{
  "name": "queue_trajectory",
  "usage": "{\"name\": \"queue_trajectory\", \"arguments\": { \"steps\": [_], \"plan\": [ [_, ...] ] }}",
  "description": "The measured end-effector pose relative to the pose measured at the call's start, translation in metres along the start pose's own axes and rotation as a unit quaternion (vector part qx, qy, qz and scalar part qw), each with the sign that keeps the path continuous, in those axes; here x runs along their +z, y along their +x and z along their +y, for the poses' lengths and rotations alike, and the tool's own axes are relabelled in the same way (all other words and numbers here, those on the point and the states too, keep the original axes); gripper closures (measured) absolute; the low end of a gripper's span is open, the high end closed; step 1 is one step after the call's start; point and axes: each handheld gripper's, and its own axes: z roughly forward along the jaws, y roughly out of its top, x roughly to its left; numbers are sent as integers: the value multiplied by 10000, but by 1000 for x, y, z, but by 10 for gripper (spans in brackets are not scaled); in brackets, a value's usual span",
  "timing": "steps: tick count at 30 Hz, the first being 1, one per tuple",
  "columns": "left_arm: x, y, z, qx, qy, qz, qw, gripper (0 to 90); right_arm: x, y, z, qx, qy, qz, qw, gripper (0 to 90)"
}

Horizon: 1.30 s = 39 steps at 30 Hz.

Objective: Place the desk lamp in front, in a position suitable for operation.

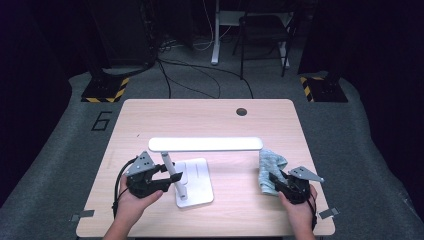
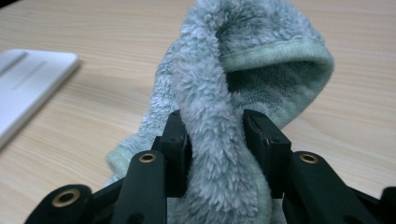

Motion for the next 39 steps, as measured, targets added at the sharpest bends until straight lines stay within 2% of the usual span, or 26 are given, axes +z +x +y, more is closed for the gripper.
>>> {"name": "queue_trajectory", "arguments": {
  "steps": [3,7,12,16,19,23,28,29,32,36,39],
  "plan": [
    [1,-1,1,49,16,-15,10000,525,-1,16,3,-56,-145,201,9997,619],
    [3,-3,2,94,74,-64,9999,526,2,40,7,-163,-275,591,9977,616],
    [7,-4,3,139,30,-82,9999,527,8,74,10,-318,-201,1077,9935,615],
    [9,-4,3,112,-2,-137,9998,527,13,95,13,-552,-178,1257,9904,613],
    [10,-4,4,149,-12,-137,9998,529,16,105,16,-635,-142,1387,9882,613],
    [13,-3,4,172,-42,-218,9996,530,21,118,20,-756,-121,1441,9866,613],
    [14,-3,4,171,-79,-254,9995,531,29,134,19,-726,-39,1507,9859,607],
    [15,-3,3,169,-96,-285,9994,530,32,138,18,-787,-27,1535,9850,606],
    [15,-2,2,183,-146,-336,9992,530,43,148,12,-974,119,1505,9837,603],
    [14,-1,0,190,-231,-402,9987,533,55,158,3,-1050,390,1462,9829,597],
    [14,1,-1,244,-254,-446,9984,536,62,162,-3,-1209,556,1429,9807,591]
  ]
}}
